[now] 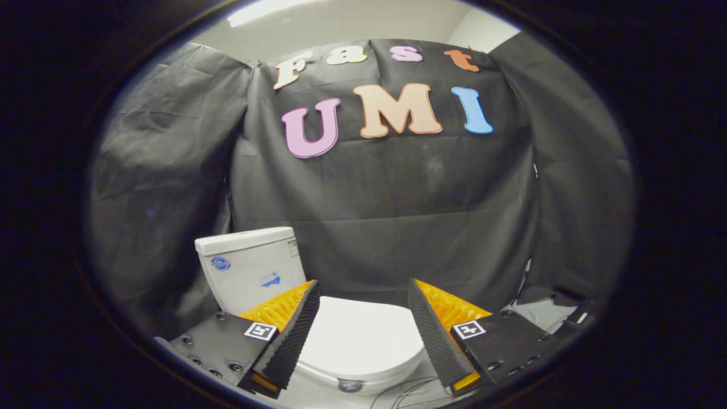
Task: Open the toilet lid.
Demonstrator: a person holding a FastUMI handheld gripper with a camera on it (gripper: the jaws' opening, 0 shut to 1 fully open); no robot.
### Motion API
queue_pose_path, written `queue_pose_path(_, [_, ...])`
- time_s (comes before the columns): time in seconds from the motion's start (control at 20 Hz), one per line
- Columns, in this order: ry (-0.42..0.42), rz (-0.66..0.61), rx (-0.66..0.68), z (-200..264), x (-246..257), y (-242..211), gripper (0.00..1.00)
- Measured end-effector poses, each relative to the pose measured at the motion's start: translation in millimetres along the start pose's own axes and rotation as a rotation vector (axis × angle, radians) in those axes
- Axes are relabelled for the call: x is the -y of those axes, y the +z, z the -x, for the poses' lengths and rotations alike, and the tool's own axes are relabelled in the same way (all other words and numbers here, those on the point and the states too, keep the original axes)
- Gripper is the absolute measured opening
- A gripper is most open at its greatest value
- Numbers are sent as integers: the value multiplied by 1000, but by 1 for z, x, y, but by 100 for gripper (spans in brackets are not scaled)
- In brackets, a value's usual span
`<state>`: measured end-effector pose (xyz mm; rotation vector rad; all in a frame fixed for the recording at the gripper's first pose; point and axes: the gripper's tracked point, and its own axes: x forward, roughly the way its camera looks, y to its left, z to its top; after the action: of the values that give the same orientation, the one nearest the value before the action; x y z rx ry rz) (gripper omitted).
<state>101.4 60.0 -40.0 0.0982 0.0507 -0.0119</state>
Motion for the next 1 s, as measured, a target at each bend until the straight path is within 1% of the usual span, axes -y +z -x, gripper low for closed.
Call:
queue_pose_path(0.25, [28, -148, -138, 8, -27, -72, 98])
queue_pose_path(0.35, [22, -195, -152, 11, -33, -96, 98])
queue_pose_path(0.5, [-20, -252, -199, 14, -29, -136, 98])
queue_pose_path(0.65, [-60, -349, -245, 17, -23, -167, 98])
queue_pose_path(0.75, [-98, -371, -288, 15, -18, -185, 98])
queue_pose_path(1.0, [-136, -412, -341, 15, -7, -207, 98])
